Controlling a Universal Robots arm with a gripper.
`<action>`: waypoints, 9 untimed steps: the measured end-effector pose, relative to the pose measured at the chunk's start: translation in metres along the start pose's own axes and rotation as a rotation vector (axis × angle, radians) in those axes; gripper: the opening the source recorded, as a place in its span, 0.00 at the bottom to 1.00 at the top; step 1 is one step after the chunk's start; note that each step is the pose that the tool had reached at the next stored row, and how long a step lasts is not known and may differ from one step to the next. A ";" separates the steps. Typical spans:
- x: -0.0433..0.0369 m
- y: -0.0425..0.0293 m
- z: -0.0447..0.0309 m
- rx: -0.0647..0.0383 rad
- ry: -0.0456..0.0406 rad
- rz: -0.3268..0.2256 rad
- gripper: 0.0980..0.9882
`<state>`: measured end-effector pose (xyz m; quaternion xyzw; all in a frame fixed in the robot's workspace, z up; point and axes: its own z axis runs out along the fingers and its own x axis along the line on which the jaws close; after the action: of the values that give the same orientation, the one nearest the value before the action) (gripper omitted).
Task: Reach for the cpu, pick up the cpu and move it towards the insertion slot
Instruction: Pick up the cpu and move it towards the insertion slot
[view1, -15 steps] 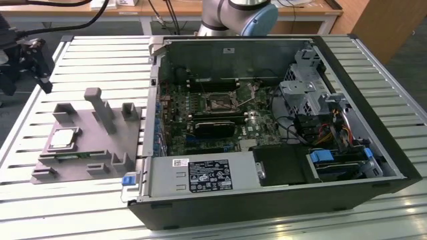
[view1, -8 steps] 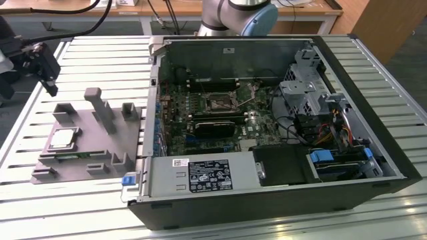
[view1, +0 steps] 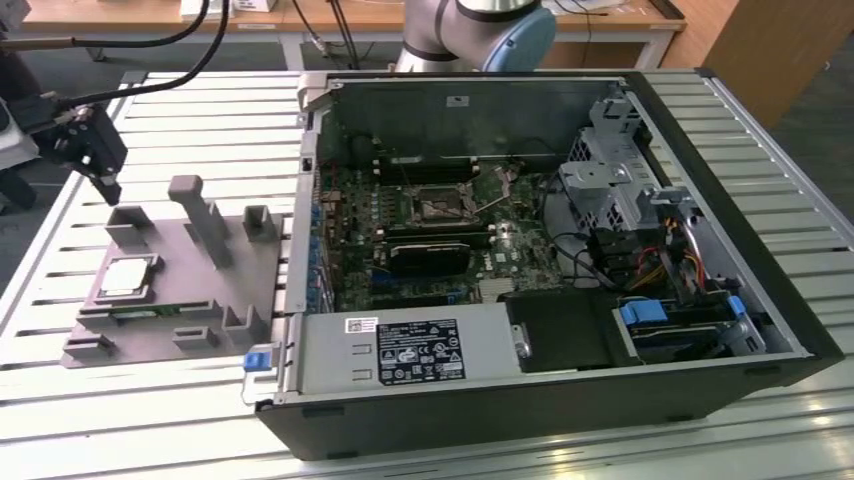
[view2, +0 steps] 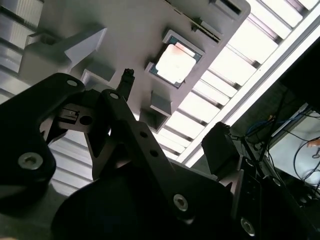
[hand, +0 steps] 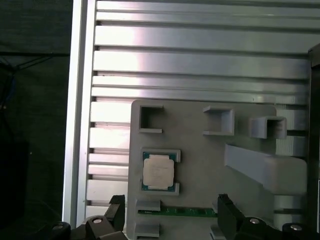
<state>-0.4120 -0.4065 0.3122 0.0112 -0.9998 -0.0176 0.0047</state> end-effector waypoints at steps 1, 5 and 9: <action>0.0000 -0.0008 0.0018 0.000 0.0000 0.000 0.81; 0.0000 -0.0026 0.0089 0.001 0.0017 -0.001 0.81; 0.0021 -0.0044 0.0162 0.001 0.0021 -0.003 0.81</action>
<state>-0.4141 -0.4104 0.2959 0.0125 -0.9998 -0.0172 0.0057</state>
